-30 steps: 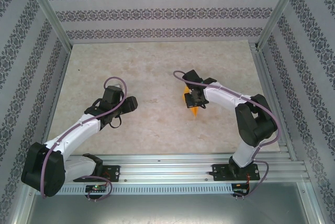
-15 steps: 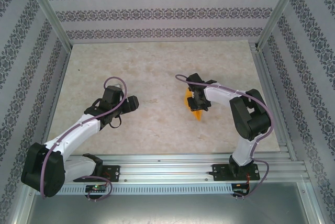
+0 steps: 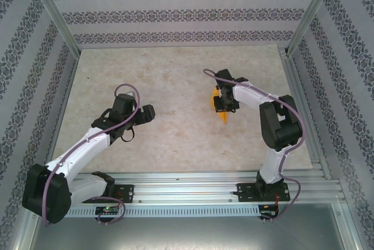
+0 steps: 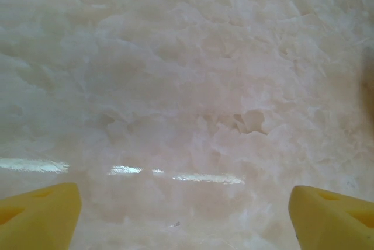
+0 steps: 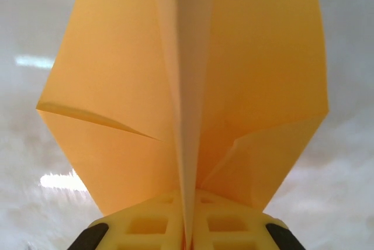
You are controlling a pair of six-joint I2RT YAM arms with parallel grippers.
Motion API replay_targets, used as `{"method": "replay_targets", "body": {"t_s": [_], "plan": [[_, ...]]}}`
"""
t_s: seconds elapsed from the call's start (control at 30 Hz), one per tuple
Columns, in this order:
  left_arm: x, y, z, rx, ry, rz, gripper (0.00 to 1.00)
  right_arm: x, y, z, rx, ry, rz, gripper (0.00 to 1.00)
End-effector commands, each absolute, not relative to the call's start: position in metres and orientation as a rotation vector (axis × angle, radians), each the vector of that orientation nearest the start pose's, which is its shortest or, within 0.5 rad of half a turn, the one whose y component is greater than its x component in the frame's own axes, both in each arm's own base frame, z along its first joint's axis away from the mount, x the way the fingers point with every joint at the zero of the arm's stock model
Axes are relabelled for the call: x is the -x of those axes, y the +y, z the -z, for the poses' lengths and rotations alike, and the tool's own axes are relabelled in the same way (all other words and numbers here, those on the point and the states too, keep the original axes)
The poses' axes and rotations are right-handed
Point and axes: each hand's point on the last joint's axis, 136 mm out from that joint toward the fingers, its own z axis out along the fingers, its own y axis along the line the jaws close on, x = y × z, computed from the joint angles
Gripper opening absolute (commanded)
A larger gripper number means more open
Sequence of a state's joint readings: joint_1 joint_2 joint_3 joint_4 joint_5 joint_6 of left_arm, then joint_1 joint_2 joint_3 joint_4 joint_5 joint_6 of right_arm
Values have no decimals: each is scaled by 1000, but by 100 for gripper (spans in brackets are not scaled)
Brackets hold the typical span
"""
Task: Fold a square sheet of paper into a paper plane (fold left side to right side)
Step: Move the paper plane to the top-center of the table.
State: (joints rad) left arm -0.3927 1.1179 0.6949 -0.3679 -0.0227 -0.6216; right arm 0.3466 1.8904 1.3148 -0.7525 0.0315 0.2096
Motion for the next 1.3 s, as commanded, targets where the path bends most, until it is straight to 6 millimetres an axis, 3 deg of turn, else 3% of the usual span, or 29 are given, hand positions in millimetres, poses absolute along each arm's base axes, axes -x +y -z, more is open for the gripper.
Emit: {"method": "replay_targets", "body": {"t_s": [0.0,0.2,0.43,0.73,0.97,1.1,1.27], "plan": [[-307,-108,-153,282,2317,411,100,-413,131,-50,243,2860,-72,10],[-302,-96,-165,295,2268,365,100,-474,129,-45,255,2845,-42,11],[-299,-97,-161,291,2291,376,100,-508,137,-28,252,2869,-42,21],[-297,-99,-159,292,2305,396,100,-515,137,-12,220,2916,-38,26],[-296,-100,-159,287,2306,402,100,-518,134,-11,136,2936,-35,30],[-297,-100,-161,284,2305,403,100,-520,139,-26,148,2905,-49,30],[-298,-100,-167,278,2294,402,100,-518,144,-66,166,2840,-57,34]]}}
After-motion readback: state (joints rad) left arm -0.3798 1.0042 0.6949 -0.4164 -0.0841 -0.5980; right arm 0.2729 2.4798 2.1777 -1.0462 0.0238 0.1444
